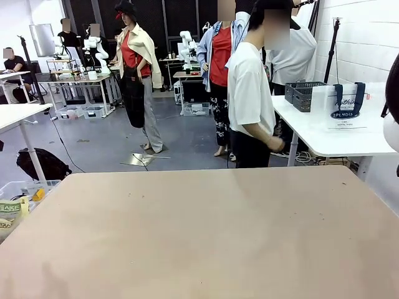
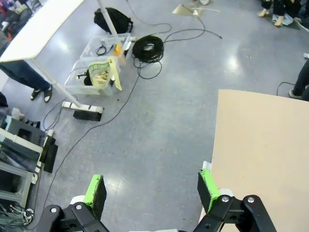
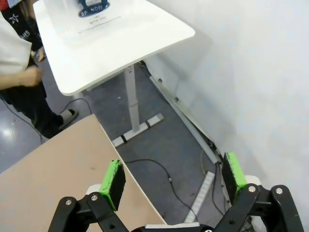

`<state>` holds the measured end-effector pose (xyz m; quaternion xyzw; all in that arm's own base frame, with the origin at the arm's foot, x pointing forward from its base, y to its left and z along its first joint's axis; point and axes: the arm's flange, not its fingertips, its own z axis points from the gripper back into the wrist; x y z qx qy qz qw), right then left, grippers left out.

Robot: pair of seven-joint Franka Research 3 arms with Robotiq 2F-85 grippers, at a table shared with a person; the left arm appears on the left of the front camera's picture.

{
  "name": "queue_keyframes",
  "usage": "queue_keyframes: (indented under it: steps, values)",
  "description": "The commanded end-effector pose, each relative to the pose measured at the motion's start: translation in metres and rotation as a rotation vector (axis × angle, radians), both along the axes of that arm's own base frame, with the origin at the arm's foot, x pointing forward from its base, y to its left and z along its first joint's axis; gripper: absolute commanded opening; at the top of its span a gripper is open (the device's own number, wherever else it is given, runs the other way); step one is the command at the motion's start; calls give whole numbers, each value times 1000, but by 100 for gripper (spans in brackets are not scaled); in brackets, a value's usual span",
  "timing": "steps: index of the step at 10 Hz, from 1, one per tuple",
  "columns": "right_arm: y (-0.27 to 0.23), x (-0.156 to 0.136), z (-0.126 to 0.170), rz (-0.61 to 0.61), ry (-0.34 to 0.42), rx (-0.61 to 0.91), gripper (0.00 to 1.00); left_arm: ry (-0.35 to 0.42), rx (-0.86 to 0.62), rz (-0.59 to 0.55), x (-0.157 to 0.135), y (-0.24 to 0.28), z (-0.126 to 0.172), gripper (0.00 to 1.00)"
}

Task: Transfer purchased items from the store into the shopping bag.
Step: Open the Reusable shopping bag in the center of the table.

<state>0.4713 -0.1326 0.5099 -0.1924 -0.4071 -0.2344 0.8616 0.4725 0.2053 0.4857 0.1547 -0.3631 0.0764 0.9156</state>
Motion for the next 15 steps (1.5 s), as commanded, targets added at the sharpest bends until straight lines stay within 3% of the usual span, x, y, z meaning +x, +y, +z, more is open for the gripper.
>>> queue_keyframes:
  steps: [1,15]
  values:
    - [5,2,-2,-5,-8,14,100,-7,7,-1,-1,3,3,100]
    - [5,2,-2,-5,-8,14,100,-7,7,-1,-1,3,3,100]
